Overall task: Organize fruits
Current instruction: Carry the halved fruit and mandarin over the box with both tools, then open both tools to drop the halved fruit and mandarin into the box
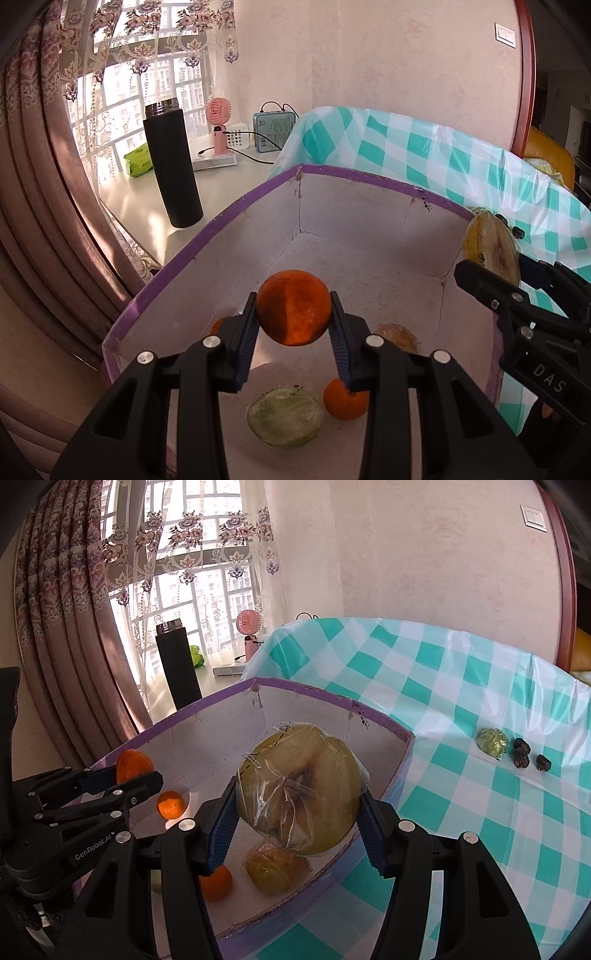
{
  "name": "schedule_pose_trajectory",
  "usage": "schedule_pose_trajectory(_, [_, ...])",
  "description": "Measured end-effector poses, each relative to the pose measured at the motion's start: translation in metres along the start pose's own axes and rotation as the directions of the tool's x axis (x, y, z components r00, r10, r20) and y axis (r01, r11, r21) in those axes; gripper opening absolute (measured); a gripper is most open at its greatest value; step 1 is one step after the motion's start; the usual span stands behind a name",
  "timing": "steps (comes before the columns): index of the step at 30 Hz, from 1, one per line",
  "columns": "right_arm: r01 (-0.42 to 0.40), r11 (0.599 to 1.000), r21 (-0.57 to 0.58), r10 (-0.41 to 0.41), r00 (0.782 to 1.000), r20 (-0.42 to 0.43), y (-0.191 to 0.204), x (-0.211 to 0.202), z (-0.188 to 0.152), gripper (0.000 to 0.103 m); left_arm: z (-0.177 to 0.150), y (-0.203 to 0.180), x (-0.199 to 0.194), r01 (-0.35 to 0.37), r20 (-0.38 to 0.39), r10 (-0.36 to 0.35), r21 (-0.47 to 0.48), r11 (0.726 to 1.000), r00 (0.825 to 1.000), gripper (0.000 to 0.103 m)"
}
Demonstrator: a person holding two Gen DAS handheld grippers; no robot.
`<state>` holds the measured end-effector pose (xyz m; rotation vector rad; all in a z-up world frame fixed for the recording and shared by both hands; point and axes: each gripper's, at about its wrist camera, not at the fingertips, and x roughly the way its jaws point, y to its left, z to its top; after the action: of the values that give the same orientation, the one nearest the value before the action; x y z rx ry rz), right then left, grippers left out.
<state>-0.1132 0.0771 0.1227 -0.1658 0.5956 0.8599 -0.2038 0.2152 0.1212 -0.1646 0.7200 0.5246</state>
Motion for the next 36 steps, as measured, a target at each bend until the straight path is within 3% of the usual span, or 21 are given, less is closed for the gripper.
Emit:
schedule_pose_trajectory(3, [0.021, 0.999, -0.050, -0.024, 0.998, -0.056, 0.010, 0.020, 0.005, 0.058, 0.003, 0.004, 0.006, -0.004, -0.068, 0.006, 0.028, 1.000, 0.998, 0.037])
schedule_pose_trajectory(8, [0.038, 0.993, -0.109, -0.056, 0.985, -0.162, 0.019, 0.052, 0.011, 0.058, -0.003, 0.011, 0.022, 0.022, -0.203, -0.006, 0.077, 0.997, 0.979, 0.037])
schedule_pose_trajectory(12, [0.034, 0.986, -0.162, -0.074, 0.967, -0.244, 0.027, 0.072, 0.008, 0.059, -0.006, 0.017, 0.032, 0.029, -0.243, -0.012, 0.068, 0.997, 0.970, 0.037])
schedule_pose_trajectory(16, [0.060, 0.980, -0.192, -0.107, 0.963, -0.246, 0.029, 0.076, 0.007, 0.060, -0.008, 0.019, 0.035, 0.038, -0.251, -0.022, 0.061, 0.997, 0.968, 0.038])
schedule_pose_trajectory(20, [0.052, 0.983, -0.178, -0.096, 0.964, -0.250, 0.026, 0.076, 0.009, 0.064, -0.006, 0.019, 0.036, 0.032, -0.246, -0.019, 0.052, 0.998, 0.969, 0.052])
schedule_pose_trajectory(22, [0.046, 0.985, -0.165, -0.084, 0.968, -0.234, 0.025, 0.073, 0.011, 0.074, -0.003, 0.021, 0.032, 0.024, -0.226, -0.015, 0.038, 0.999, 0.974, 0.081])
schedule_pose_trajectory(24, [0.040, 0.986, -0.163, -0.075, 0.973, -0.217, 0.024, 0.068, 0.012, 0.080, -0.001, 0.024, 0.027, 0.011, -0.205, -0.006, 0.024, 1.000, 0.979, 0.091])
schedule_pose_trajectory(31, [0.023, 0.996, -0.083, -0.032, 0.993, -0.111, 0.007, 0.045, 0.014, 0.085, 0.001, 0.030, 0.021, 0.010, -0.162, -0.014, -0.029, 1.000, 0.987, 0.094])
schedule_pose_trajectory(33, [0.019, 0.999, -0.034, -0.020, 0.999, -0.050, -0.007, 0.031, 0.016, 0.087, 0.004, 0.028, 0.012, 0.002, -0.108, -0.006, -0.043, 0.999, 0.994, 0.101])
schedule_pose_trajectory(36, [0.020, 0.998, 0.058, -0.023, 0.998, 0.051, -0.036, 0.006, 0.017, 0.088, 0.009, 0.019, -0.010, -0.038, 0.008, 0.038, -0.034, 0.999, 0.999, 0.101])
